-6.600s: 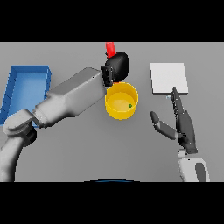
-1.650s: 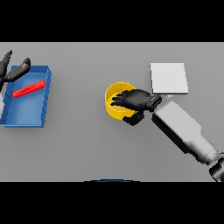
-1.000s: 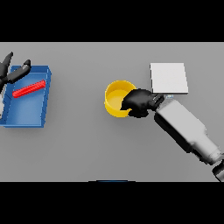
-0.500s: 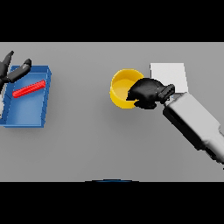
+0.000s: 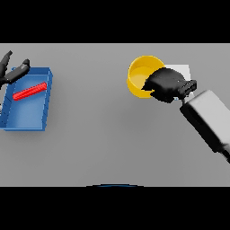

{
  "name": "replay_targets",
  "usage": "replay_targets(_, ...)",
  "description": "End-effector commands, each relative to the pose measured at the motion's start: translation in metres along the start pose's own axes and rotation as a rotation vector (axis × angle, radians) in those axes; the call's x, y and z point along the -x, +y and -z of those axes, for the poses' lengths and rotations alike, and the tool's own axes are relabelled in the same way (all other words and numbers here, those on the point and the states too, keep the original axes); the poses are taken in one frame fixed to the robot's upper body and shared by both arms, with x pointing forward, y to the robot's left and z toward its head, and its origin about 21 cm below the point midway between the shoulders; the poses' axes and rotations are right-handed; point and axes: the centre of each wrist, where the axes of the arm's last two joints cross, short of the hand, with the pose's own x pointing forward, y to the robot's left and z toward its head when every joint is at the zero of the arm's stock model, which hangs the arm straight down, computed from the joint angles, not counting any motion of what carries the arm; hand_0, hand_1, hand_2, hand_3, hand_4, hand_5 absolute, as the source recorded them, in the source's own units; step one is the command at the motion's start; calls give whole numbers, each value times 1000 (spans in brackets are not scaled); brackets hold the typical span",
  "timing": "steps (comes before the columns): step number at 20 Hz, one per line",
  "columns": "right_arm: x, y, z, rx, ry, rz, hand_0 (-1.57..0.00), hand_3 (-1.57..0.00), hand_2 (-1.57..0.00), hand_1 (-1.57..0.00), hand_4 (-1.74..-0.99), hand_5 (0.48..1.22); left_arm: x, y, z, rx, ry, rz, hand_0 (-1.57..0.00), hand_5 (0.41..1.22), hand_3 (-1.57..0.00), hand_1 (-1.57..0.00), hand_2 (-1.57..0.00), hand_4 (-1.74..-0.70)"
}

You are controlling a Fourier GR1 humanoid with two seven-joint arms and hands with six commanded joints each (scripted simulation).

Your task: Pick up the red beaker and tilt it to pour out 1 green nut into yellow bowl. Pick up the yellow bowl and place it on the metallic measuring scale.

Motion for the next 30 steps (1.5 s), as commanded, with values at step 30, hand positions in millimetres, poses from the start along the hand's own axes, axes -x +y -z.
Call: replay_targets(30,106,55,9,-7,295,177,-1471,-959,-1178,-1285,-1632,1145,-4,-1,-5,-2,58,15,1,773,1,1,1,-837)
